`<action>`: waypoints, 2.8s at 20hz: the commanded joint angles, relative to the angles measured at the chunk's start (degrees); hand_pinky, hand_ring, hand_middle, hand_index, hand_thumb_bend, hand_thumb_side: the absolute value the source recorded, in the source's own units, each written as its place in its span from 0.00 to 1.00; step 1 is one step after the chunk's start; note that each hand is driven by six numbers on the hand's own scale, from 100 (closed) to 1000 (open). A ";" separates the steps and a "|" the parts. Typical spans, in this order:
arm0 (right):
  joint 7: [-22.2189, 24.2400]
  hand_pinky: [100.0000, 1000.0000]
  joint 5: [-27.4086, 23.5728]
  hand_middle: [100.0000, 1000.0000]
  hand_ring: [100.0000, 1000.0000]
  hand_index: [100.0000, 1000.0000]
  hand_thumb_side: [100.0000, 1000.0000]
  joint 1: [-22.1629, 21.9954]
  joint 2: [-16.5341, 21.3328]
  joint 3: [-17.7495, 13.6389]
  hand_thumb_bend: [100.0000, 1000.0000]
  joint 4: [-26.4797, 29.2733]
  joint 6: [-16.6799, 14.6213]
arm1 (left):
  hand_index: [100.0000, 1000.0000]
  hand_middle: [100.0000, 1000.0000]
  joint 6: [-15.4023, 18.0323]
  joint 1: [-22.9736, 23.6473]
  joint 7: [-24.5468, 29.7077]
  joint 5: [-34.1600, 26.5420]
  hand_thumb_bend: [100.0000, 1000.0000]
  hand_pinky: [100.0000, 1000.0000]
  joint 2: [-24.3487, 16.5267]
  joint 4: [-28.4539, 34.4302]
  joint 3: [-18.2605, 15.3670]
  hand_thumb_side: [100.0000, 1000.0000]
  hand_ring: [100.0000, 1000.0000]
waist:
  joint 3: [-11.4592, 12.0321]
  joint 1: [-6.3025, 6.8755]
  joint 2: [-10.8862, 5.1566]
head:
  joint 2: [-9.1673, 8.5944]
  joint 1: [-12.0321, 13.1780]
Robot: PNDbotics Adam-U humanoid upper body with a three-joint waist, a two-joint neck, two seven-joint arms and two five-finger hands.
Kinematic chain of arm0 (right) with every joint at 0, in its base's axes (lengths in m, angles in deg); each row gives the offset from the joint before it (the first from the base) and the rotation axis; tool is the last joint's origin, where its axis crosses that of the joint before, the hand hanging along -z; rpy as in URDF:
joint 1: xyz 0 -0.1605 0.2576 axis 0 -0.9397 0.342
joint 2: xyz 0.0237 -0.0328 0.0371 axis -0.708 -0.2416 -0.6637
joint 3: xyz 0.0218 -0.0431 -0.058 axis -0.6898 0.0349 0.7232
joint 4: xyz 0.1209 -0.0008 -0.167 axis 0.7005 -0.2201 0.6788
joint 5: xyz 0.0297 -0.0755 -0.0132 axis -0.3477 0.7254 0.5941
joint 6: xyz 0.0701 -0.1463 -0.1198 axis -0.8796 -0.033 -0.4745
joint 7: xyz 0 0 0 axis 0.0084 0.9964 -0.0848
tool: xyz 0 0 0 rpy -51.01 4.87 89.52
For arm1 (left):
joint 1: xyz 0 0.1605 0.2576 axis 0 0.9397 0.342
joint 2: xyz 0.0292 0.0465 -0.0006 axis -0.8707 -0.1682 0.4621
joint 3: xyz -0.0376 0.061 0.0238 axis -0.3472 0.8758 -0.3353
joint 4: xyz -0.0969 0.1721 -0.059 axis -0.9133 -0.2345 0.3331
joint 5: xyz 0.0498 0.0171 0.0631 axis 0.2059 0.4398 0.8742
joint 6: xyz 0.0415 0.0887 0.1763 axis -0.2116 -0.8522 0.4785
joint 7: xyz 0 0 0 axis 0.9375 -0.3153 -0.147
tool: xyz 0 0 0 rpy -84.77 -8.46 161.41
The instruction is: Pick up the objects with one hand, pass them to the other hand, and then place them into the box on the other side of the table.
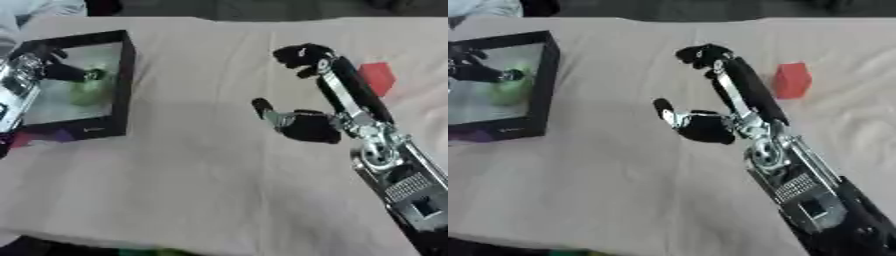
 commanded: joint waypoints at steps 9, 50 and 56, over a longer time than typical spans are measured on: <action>-0.36 0.73 -2.70 0.71 0.77 0.79 0.19 0.99 2.63 -2.68 0.32 2.02 1.07 | 0.80 0.70 5.69 0.20 -6.63 -6.15 0.45 0.80 -2.39 5.29 -2.13 0.34 0.73 | -0.11 0.35 -1.60 | -0.48 -4.22; 29.04 0.81 0.50 0.83 0.87 0.86 0.25 11.43 31.67 -23.34 0.50 -34.00 0.70 | 0.72 0.62 14.98 6.09 -22.43 -23.42 0.41 0.71 -4.83 26.70 -0.65 0.27 0.65 | -1.11 0.99 0.06 | -4.30 -16.95; 27.36 0.81 2.00 0.83 0.86 0.86 0.25 11.37 32.97 -25.87 0.51 -39.21 1.91 | 0.72 0.61 15.15 6.11 -23.12 -23.68 0.40 0.71 -4.82 27.30 -0.87 0.27 0.64 | -0.66 0.84 0.51 | -4.57 -17.59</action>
